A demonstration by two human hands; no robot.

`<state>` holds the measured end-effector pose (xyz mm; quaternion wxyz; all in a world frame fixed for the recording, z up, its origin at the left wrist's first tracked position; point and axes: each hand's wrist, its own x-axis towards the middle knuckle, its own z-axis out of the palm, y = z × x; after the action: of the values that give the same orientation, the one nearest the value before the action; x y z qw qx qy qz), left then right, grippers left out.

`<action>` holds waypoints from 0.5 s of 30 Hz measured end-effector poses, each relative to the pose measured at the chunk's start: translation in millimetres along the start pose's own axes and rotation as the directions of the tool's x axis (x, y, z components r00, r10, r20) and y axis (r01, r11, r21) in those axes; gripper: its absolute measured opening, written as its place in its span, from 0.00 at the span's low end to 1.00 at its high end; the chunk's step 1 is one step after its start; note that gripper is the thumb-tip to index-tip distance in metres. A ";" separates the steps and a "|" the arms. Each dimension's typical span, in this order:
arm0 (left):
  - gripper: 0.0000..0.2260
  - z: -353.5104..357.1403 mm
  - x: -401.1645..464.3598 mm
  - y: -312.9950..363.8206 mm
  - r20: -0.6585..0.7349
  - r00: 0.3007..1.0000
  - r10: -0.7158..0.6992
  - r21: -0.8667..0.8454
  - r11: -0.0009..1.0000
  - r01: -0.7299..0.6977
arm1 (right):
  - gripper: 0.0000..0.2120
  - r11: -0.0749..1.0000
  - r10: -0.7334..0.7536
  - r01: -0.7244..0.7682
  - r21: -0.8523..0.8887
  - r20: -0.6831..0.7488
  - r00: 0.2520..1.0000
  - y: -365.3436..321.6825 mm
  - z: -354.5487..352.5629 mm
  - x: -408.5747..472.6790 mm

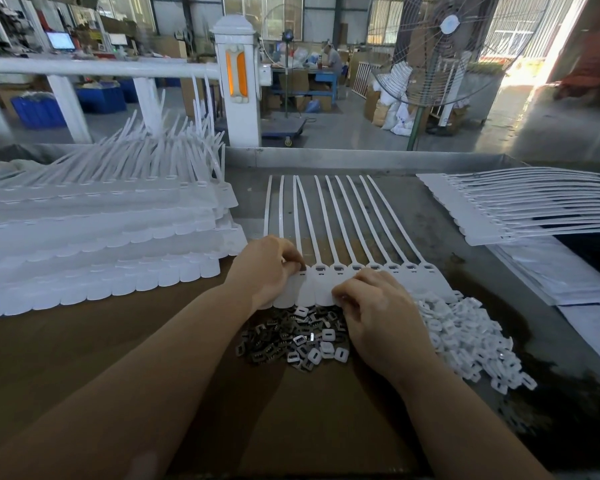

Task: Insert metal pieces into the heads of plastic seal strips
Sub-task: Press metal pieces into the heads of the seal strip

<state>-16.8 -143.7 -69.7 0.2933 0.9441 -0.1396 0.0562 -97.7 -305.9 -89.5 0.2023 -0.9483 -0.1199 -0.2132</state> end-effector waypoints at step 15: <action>0.06 -14.5 -12.8 -4.1 0.030 0.999 -0.028 -0.376 0.926 0.037 | 0.06 1.000 -0.005 0.005 -0.001 -0.012 1.000 0.5 0.9 0.1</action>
<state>-28.1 -129.2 -62.4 0.4680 0.8732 -0.1357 0.0123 -97.1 -305.9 -90.4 0.2019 -0.9468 -0.1209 -0.2194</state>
